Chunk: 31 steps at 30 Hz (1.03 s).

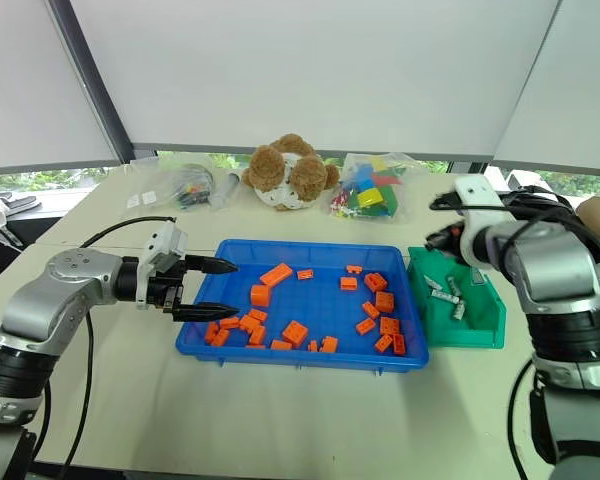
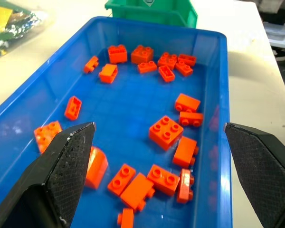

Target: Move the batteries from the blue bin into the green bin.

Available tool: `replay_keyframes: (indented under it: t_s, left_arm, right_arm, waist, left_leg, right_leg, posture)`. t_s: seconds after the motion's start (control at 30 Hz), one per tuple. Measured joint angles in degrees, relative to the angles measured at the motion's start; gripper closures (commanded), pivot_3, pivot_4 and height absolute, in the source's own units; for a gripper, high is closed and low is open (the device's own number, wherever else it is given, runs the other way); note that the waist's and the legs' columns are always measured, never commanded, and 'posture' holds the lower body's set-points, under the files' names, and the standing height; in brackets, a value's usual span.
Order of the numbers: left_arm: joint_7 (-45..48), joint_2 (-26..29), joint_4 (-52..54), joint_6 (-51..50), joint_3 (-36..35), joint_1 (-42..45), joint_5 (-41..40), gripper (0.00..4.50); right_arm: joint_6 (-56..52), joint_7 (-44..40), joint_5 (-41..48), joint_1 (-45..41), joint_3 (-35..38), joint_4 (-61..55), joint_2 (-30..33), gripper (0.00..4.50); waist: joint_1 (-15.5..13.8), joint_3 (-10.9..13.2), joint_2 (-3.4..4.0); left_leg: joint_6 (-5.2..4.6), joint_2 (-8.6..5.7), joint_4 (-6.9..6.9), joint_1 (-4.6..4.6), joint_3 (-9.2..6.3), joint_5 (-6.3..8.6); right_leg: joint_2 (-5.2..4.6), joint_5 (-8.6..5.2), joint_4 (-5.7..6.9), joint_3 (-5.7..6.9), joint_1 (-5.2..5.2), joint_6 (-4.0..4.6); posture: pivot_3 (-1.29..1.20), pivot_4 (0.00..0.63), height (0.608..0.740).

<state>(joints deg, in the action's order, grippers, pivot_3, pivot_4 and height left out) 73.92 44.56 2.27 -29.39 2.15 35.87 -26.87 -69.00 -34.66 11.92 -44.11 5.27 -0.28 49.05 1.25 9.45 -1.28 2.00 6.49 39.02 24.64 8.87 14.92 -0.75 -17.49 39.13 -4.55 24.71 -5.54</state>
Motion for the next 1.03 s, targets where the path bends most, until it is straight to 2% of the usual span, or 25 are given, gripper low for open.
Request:
replay_keyframes:
  t_s: [0.07,0.23,0.27,0.3,0.33,0.37,0.53,0.67,0.83,1.03]
  left_arm:
    - [0.3,-0.2,-0.2,0.2,0.0,0.2,0.0,0.00]
    - [0.9,-0.3,-1.5,0.2,0.0,0.6,0.0,0.00]
    - [0.9,-0.3,-1.6,0.2,0.0,0.6,0.0,0.00]
    - [0.9,-0.3,-1.6,0.1,0.0,0.7,0.0,0.00]
    - [0.9,-0.3,-1.6,-0.2,0.0,0.7,-0.1,0.00]
    - [0.9,-0.3,-1.5,-0.4,0.0,0.7,-0.2,0.00]
    - [1.1,-0.1,-1.4,-1.7,-0.5,1.2,-1.4,0.00]
    - [1.6,0.5,-1.4,-2.4,-0.8,2.0,-2.0,0.00]
    - [2.2,2.3,-1.4,-2.7,-0.8,2.0,-1.8,0.00]
    - [2.5,2.7,-1.7,-2.7,-0.8,2.0,-1.8,0.00]
  right_arm:
    - [0.8,-0.1,0.2,2.5,0.9,0.8,0.5,4.45]
    - [3.8,-0.7,0.9,6.7,1.7,1.2,0.3,2.01]
    - [4.5,-0.8,1.3,7.2,2.1,1.1,0.3,1.35]
    - [4.8,-1.0,1.7,7.7,2.6,0.9,0.3,0.93]
    - [5.0,-1.3,2.2,8.5,3.0,0.3,0.4,0.29]
    - [5.0,-1.5,2.5,9.0,3.2,-0.1,0.4,0.04]
    - [7.0,-4.4,5.1,12.3,5.3,-5.6,2.3,0.04]
    - [7.7,-9.3,10.2,16.1,7.6,-16.1,4.8,0.04]
    - [6.0,-15.0,18.9,21.4,14.0,-29.1,7.7,0.04]
    - [2.7,-15.9,26.3,23.4,18.9,-36.1,8.8,0.04]
  waist:
    - [0.1,0.0,0.00]
    - [-0.1,0.0,0.01]
    - [-0.1,0.0,0.01]
    - [-0.2,0.0,0.01]
    - [-0.3,0.0,0.01]
    - [-0.4,0.0,0.01]
    - [-0.4,0.0,0.01]
    - [-0.4,0.0,0.01]
    - [-0.4,0.0,0.00]
    - [-0.5,0.0,-0.01]
  left_leg:
    - [0.06,0.00,-0.03,0.00,0.00,-0.03]
    - [0.08,0.01,-0.01,0.00,0.01,-0.05]
    - [0.08,0.00,-0.01,0.00,0.02,-0.05]
    - [0.08,0.00,-0.01,0.00,0.02,-0.05]
    - [0.08,0.00,-0.01,0.00,0.01,-0.05]
    - [0.08,0.00,0.01,0.00,0.01,-0.05]
    - [0.08,0.01,0.00,0.00,-0.01,-0.04]
    - [0.06,0.01,0.00,0.00,-0.03,-0.03]
    - [-0.01,0.01,0.02,-0.02,-0.09,0.01]
    - [-0.10,0.00,0.08,-0.06,-0.16,0.06]
  right_leg:
    - [0.02,0.00,0.01,-0.01,0.02,0.00]
    - [0.02,0.00,0.02,-0.02,0.03,0.00]
    - [0.01,0.00,0.01,-0.02,0.03,0.00]
    - [0.01,0.00,0.01,-0.02,0.02,0.00]
    - [0.01,0.00,0.01,-0.01,0.01,-0.01]
    - [0.01,0.00,0.01,-0.01,0.01,-0.01]
    - [0.02,0.00,0.02,-0.01,0.00,-0.01]
    - [0.02,0.00,0.01,-0.01,-0.01,-0.01]
    - [0.02,0.00,0.01,0.02,-0.07,-0.01]
    - [0.00,-0.01,0.00,0.05,-0.16,0.00]
  posture:
    - [0.00,0.150,0.727]
    - [0.00,0.150,0.727]
    - [0.00,0.150,0.727]
    - [0.00,0.150,0.727]
    - [0.00,0.150,0.727]
    - [0.00,0.150,0.727]
    - [0.00,0.150,0.727]
    - [0.00,0.150,0.727]
    - [0.00,0.150,0.727]
    - [0.00,0.150,0.727]
